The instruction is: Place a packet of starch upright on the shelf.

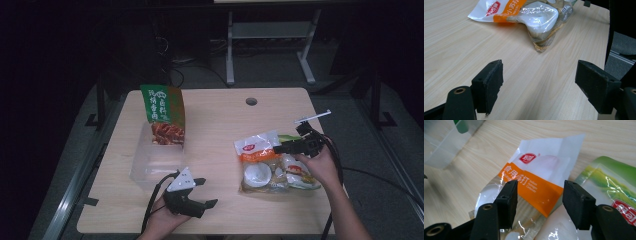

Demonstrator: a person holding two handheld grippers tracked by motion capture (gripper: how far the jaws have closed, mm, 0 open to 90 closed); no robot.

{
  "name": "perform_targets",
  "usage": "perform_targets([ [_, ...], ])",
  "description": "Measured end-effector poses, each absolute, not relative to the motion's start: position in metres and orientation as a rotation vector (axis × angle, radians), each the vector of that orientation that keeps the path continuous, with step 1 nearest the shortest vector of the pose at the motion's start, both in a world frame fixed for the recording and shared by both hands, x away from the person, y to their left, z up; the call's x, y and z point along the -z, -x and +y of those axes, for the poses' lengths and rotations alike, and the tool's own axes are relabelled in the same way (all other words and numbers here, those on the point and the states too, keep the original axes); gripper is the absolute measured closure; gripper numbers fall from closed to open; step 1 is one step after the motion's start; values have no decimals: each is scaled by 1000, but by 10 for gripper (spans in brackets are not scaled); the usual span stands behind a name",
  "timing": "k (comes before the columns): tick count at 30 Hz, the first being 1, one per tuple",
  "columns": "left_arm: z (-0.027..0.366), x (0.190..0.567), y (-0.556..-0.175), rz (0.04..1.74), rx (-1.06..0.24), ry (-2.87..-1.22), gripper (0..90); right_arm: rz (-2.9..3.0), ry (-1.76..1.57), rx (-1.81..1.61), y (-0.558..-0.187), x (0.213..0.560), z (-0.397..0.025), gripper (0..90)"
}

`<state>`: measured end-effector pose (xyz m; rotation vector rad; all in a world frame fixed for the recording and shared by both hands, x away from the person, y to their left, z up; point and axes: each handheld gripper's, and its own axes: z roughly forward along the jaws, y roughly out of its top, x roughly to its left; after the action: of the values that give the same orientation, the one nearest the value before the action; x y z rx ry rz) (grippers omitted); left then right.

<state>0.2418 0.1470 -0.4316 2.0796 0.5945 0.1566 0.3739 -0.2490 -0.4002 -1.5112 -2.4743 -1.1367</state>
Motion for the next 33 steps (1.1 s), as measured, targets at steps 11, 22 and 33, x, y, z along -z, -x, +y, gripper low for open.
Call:
perform_targets([
  [11, 147, 433, -242, 598, -155, -2074, 223, -2430, 1528, 1110, -380, 419, -252, 502],
  [22, 144, 434, -242, 594, -146, -2080, 223, -2403, 1511, 1100, -386, 427, -242, 754],
  [33, 135, 433, -249, 605, -107, -2063, 231, -2381, 1407, 1199, -373, 415, -238, 897],
])
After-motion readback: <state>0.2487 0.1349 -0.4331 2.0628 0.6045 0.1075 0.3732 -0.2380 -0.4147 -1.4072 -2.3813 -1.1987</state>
